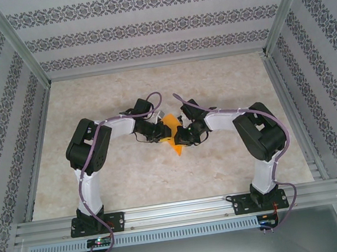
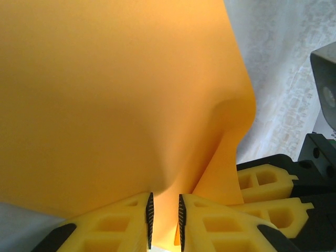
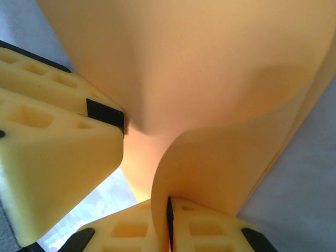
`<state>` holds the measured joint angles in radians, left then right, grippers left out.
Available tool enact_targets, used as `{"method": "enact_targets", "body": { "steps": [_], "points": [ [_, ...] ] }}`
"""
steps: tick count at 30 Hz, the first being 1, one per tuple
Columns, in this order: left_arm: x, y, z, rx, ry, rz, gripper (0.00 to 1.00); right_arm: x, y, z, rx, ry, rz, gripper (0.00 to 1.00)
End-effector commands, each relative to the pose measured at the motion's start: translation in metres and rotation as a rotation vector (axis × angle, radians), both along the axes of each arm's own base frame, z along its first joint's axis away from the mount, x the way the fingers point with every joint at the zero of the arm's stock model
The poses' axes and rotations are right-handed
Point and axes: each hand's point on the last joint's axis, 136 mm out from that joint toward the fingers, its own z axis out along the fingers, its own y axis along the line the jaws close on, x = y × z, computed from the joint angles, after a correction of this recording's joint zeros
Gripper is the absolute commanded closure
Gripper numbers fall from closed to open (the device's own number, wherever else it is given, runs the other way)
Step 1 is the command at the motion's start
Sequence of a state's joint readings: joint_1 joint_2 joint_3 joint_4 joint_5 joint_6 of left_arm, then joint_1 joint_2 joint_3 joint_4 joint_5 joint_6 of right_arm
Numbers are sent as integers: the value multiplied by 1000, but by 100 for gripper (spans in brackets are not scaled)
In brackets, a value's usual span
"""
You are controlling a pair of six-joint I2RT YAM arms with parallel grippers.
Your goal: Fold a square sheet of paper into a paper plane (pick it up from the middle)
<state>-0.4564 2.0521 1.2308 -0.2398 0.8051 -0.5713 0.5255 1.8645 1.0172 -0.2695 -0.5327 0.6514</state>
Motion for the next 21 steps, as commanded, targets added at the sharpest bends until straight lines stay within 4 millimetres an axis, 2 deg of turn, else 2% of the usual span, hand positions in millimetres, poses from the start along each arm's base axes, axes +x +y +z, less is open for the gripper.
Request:
{"method": "enact_targets", "body": {
  "steps": [1, 4, 8, 11, 17, 21],
  "points": [
    [-6, -1, -12, 14, 30, -23, 76, 0, -4, -15, -41, 14, 9, 88],
    [-6, 0, -11, 10, 28, -24, 76, -2, -5, -18, -54, 22, 18, 85],
    [-6, -1, -11, 8, 27, -25, 75, -3, -6, -15, -59, 14, 24, 68],
    [-4, -2, -7, 0, 16, -20, 74, -3, -3, -11, -44, 3, 31, 60],
    [5, -2, 12, -21, -21, -3, 72, -4, 1, -6, -6, -26, 42, 54],
    [14, 4, 26, -20, -51, 23, 68, -4, 1, -4, 11, -41, 40, 53]
  ]
}}
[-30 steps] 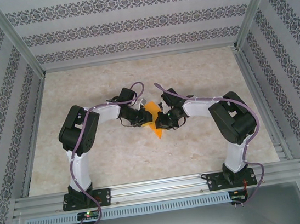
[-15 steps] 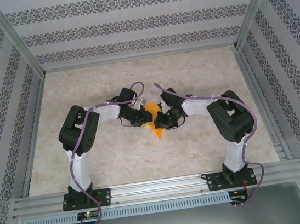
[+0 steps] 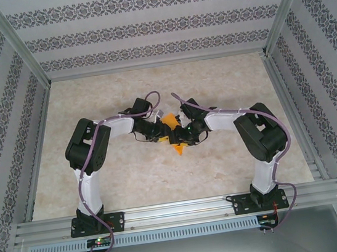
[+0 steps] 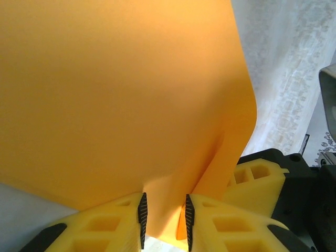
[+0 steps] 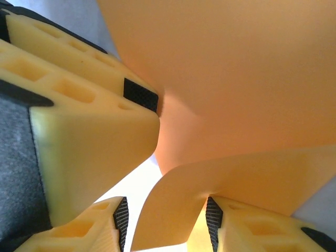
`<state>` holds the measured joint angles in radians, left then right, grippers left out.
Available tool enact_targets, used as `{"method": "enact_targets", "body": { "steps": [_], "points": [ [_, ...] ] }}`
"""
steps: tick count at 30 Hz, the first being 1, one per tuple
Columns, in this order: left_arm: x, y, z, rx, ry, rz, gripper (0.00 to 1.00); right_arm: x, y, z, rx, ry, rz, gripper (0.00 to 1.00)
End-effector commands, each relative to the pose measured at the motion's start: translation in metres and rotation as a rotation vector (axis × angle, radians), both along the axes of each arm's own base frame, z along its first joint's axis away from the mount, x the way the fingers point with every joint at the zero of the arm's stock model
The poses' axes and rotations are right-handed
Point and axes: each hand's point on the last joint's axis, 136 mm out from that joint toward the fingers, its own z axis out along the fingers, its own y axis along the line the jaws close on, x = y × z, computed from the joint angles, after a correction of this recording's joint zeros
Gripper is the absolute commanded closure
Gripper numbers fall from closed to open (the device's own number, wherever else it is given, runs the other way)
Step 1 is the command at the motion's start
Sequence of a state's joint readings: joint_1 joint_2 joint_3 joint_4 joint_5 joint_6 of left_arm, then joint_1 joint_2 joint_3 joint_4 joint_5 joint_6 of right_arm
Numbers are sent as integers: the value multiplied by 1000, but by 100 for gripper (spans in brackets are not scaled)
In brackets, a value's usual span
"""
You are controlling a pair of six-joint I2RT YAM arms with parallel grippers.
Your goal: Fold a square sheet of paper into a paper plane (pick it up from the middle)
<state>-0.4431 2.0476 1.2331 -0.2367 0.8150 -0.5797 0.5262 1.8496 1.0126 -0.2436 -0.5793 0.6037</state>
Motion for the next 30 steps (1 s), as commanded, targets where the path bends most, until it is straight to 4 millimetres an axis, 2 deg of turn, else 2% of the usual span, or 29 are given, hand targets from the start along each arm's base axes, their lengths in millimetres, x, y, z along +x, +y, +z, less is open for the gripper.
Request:
{"method": "enact_targets", "body": {
  "steps": [1, 6, 11, 19, 25, 30],
  "points": [
    [12, 5, 27, -5, -62, 17, 67, -3, -8, -14, -42, -6, -16, 53],
    [25, 14, 44, -12, -92, 37, 65, -3, -7, -14, -28, -14, -13, 50],
    [22, 6, 53, -54, -84, -12, 66, -3, -7, -14, -14, -19, -8, 50],
    [16, -6, 48, -76, -46, -82, 74, -3, -4, -7, 20, -57, 17, 55],
    [9, -13, 30, -63, 5, -133, 78, -3, -3, -2, 40, -77, 26, 55],
    [3, -10, 18, -39, 31, -160, 79, -4, -4, -2, 43, -76, 20, 55]
  ]
}}
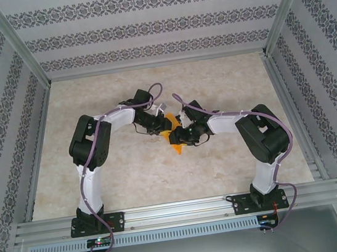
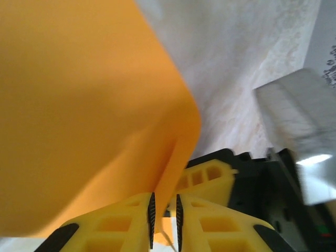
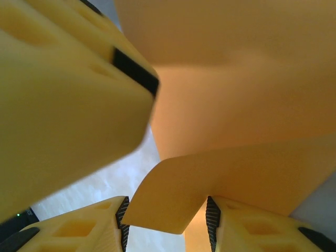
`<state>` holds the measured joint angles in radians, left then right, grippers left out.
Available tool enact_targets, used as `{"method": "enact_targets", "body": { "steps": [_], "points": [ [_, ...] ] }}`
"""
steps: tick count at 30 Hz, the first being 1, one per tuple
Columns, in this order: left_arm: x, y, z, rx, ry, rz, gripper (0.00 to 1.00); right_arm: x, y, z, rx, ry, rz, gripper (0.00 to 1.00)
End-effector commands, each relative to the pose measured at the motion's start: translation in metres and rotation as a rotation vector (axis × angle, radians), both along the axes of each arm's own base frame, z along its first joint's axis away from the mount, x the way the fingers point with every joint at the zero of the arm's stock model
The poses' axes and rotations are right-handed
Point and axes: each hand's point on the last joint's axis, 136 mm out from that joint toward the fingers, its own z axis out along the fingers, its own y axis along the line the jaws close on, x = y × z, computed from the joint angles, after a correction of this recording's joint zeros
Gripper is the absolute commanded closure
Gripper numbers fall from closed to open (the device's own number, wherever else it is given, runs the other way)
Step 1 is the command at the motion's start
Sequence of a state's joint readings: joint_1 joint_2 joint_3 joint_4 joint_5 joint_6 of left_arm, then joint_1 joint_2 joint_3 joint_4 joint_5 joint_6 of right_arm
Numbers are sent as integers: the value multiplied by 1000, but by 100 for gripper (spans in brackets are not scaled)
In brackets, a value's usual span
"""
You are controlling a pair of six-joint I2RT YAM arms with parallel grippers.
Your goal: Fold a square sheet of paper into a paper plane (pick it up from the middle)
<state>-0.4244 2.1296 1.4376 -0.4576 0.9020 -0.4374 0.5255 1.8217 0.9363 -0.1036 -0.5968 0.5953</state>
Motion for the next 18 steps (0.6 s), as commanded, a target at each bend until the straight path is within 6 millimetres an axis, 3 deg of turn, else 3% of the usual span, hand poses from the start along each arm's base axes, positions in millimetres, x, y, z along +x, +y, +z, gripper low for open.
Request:
{"method": "enact_targets", "body": {
  "steps": [1, 7, 18],
  "points": [
    [-11, -1, -3, 12, 20, -63, 79, -5, -8, -4, -15, 0, 6, 55],
    [-16, 15, -23, 130, 11, -100, 80, -4, -8, -1, -5, -6, 0, 54],
    [-11, 22, -34, 203, -48, -114, 80, 1, -6, 6, 96, 0, -34, 50]
  ]
}}
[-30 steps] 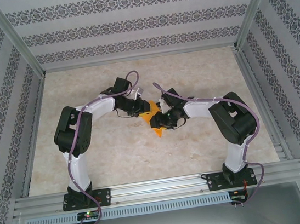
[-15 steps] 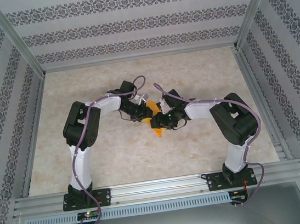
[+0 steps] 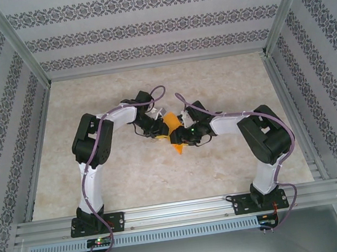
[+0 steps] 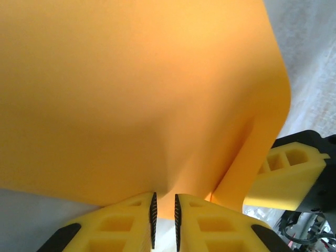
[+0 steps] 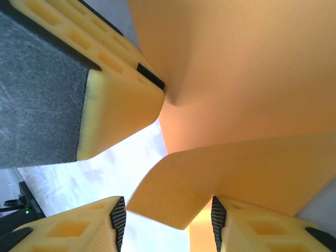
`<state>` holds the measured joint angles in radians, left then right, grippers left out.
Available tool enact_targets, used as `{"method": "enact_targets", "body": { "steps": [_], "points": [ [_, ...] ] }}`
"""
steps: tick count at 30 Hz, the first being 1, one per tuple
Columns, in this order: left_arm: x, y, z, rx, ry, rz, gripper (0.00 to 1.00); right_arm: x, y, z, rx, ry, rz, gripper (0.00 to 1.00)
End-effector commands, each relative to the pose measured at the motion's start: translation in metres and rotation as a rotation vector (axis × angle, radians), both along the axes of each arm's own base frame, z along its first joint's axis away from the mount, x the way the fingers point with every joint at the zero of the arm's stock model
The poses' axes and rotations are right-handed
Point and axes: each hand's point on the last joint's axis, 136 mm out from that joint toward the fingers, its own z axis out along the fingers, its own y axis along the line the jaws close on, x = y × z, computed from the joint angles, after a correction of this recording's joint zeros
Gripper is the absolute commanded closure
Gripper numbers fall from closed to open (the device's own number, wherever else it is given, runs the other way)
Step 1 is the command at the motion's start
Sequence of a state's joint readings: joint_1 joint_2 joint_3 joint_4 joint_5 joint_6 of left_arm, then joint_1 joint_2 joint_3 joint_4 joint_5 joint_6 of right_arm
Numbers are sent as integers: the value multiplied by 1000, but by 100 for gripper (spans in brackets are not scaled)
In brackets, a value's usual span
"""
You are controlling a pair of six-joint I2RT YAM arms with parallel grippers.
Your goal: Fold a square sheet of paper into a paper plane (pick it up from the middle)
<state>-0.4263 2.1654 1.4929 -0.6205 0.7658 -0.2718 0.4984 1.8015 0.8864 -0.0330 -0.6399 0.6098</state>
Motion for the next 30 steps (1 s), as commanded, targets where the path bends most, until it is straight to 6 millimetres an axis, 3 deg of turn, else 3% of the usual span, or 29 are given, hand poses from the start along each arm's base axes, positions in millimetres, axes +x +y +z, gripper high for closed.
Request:
{"method": "enact_targets", "body": {
  "steps": [1, 4, 11, 18, 26, 30],
  "points": [
    [-4, 2, -10, 41, -10, -29, 80, 1, -2, 2, 50, 9, -24, 50],
    [-1, 0, -5, 32, -26, -4, 79, 0, -2, 2, 66, 15, -23, 51],
    [4, -3, 41, -45, -105, 76, 73, -1, -3, -1, 61, 19, -17, 52],
    [-5, -2, 57, -87, -88, 141, 61, -3, -2, 1, 65, 4, 16, 58],
    [-17, -30, 43, -120, -4, 70, 59, -2, -1, 2, 63, -8, 21, 59],
    [-19, -25, 26, -62, 18, 60, 61, -3, -1, 4, 67, -12, 27, 60]
  ]
}}
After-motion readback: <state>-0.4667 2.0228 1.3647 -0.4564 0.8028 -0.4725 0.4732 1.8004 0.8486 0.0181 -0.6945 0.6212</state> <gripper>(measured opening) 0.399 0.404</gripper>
